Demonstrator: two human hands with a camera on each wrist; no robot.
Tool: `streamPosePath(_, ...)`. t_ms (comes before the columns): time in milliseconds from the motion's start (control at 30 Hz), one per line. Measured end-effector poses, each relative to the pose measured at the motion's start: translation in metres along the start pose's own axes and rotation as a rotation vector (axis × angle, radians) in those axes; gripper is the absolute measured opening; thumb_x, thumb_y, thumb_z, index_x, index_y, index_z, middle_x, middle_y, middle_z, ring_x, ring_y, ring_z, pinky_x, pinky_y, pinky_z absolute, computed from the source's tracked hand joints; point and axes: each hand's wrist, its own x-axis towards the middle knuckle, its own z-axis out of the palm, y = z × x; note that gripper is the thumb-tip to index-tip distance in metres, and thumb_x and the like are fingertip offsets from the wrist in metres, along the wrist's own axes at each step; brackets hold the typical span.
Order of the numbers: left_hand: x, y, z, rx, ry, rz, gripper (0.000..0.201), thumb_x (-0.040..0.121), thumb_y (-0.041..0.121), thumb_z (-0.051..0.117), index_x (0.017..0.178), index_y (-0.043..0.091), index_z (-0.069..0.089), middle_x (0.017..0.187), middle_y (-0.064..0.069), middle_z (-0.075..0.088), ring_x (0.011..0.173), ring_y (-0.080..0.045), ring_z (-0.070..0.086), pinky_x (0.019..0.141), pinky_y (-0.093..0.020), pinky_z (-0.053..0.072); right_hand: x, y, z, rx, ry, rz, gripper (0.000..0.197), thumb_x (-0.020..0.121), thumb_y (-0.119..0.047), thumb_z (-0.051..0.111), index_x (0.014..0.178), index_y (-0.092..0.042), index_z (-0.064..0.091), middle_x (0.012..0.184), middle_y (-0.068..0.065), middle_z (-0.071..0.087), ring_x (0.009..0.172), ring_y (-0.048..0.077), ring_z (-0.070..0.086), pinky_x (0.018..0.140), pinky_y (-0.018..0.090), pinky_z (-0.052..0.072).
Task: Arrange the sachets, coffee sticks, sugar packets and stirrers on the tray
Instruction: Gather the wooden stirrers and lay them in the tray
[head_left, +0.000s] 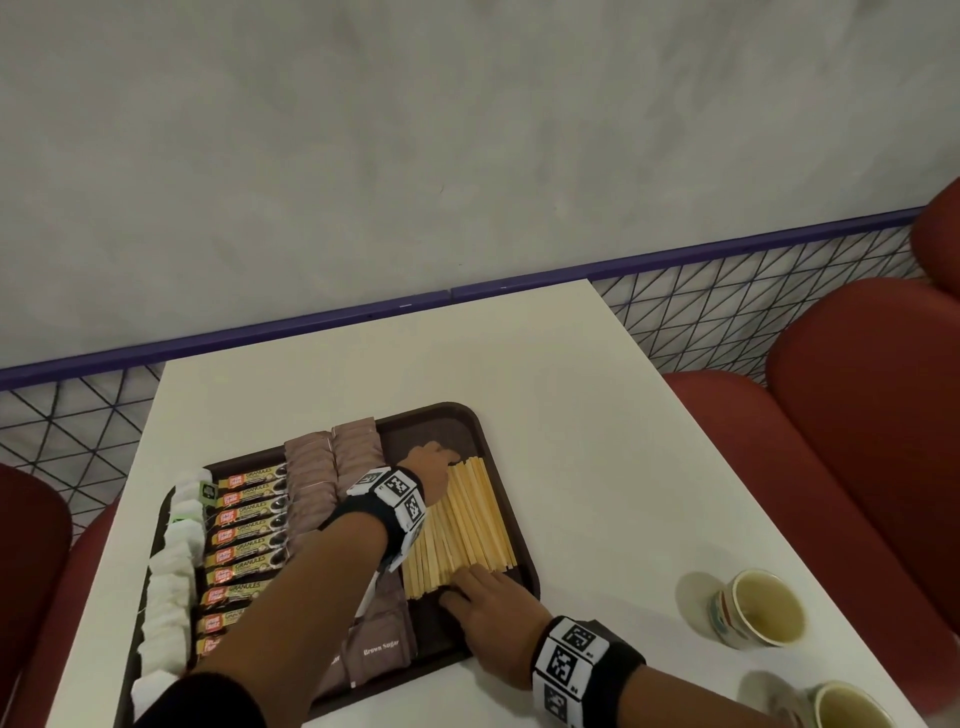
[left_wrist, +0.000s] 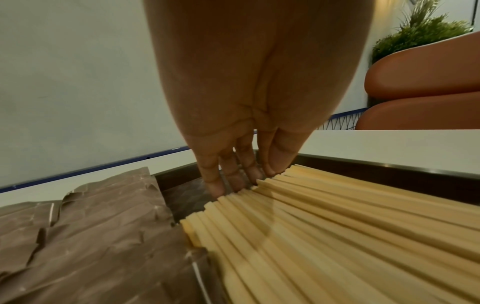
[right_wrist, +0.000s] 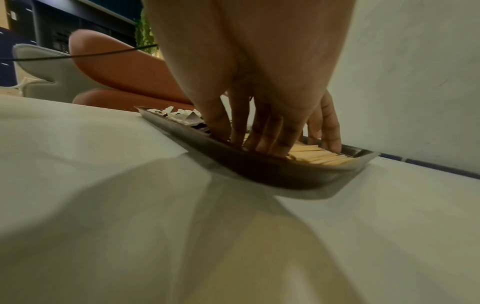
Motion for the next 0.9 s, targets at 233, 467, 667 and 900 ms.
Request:
streamPosePath(233,-0.004,0.007,0.006,-0.071,0.021,0.112,0.054,0.094,-0.005,0.029,0.146,0.011,0.025,0.151,-0.014,0.026,0.139,-0.026,0.027,0.114,-0.03,0.023,0.001,0.006,-0.003,0.038,-0.009,-0.015,0.043,0.091,-0.008,0.043,0.134,-0.003,0.04,0.133,0.019,0.039,0.121,0.035,0.037,0.102,0.046,0.034)
streamPosePath(467,-0.052,-0.048,-0.027,-0.212,0.303,0.078,0.049,0.097,0.004,0.035,0.145,0.009,0.028,0.148,-0.01,0.034,0.136,-0.024,0.035,0.112,-0.027,0.022,0.01,0.033,-0.018,0.202,0.203,0.019,0.037,0.082,-0.004,0.032,0.105,-0.003,0.061,0.105,0.014,0.058,0.097,0.031,0.054,0.083,0.039,0.05)
streamPosePath(667,-0.136,-0.143,-0.02,-0.363,0.401,-0.003,0.056,0.089,-0.004,0.045,0.143,0.007,0.033,0.146,-0.006,0.036,0.134,-0.022,0.036,0.115,-0.033,0.024,0.028,0.056,-0.049,0.17,0.168,0.42,0.032,0.088,-0.003,0.037,0.119,-0.007,0.044,0.121,0.009,0.046,0.113,0.026,0.044,0.091,0.031,0.039)
streamPosePath(900,-0.235,-0.275,0.034,-0.472,0.314,-0.549,0.039,0.09,-0.005,0.05,0.128,0.005,0.048,0.121,-0.017,0.054,0.094,-0.026,0.058,0.069,-0.011,0.047,0.021,0.055,-0.069,0.087,-0.388,0.664,0.027,0.095,-0.021,0.039,0.121,-0.013,0.036,0.124,0.014,0.052,0.113,0.027,0.053,0.089,0.029,0.042)
